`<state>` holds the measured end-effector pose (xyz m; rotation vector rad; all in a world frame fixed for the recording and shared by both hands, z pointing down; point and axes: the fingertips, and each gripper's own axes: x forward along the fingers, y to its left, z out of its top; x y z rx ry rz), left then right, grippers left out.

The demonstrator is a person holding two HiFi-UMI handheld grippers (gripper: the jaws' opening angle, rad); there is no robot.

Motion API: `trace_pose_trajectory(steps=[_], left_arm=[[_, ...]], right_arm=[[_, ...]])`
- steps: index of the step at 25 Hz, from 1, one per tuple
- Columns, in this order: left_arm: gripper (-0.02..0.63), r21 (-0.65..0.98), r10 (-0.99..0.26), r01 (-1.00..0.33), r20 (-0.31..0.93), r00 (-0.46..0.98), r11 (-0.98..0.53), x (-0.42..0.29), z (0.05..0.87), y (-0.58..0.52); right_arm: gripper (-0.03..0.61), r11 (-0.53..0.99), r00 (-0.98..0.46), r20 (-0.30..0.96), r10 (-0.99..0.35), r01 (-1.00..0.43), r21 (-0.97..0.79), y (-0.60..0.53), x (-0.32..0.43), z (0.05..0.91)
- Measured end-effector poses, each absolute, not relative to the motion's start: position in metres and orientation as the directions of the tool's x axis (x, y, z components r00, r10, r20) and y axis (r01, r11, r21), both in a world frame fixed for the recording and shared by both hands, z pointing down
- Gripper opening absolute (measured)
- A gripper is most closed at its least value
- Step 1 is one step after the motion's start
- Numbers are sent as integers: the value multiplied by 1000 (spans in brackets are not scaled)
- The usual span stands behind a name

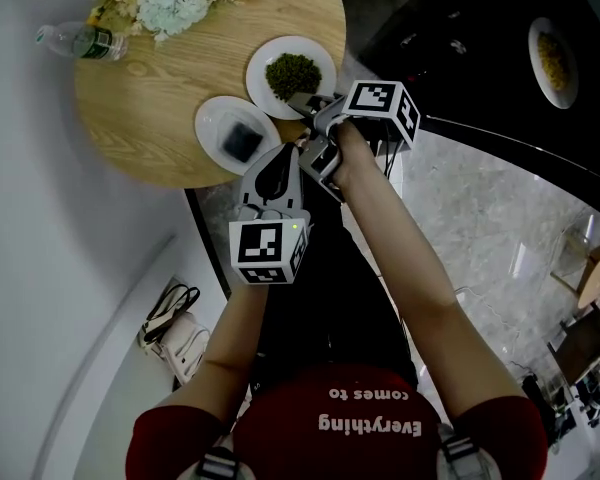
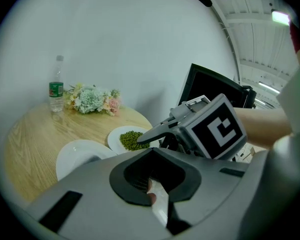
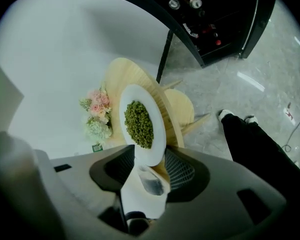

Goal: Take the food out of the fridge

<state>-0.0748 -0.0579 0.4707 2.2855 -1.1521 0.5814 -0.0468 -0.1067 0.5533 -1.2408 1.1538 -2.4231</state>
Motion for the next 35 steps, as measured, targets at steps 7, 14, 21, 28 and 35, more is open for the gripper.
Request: trace_pose_trajectory(steps=[7, 14, 21, 28, 35], left_arm=[[5, 258, -625, -838, 570, 534, -480, -80, 472, -67], [5, 255, -637, -848, 570, 519, -463, -91, 473, -70], [5, 255, -632, -845, 571, 524, -470, -90, 475, -74], [5, 261, -607, -827, 577, 547, -497, -80, 477, -77], [5, 242, -585, -802, 575, 572, -546, -67, 478, -80]], right_arm=[[172, -720, -719, 528, -451, -58, -692, -92, -58, 547], [169, -664, -720, 484, -498, -42, -747, -87, -62, 535], [16, -379, -577, 175, -798, 255, -890, -113, -29, 501], [11, -107, -533, -26, -846, 218, -970, -110, -10, 473], [11, -8, -519, -12, -855, 36, -999, -100, -9, 464]])
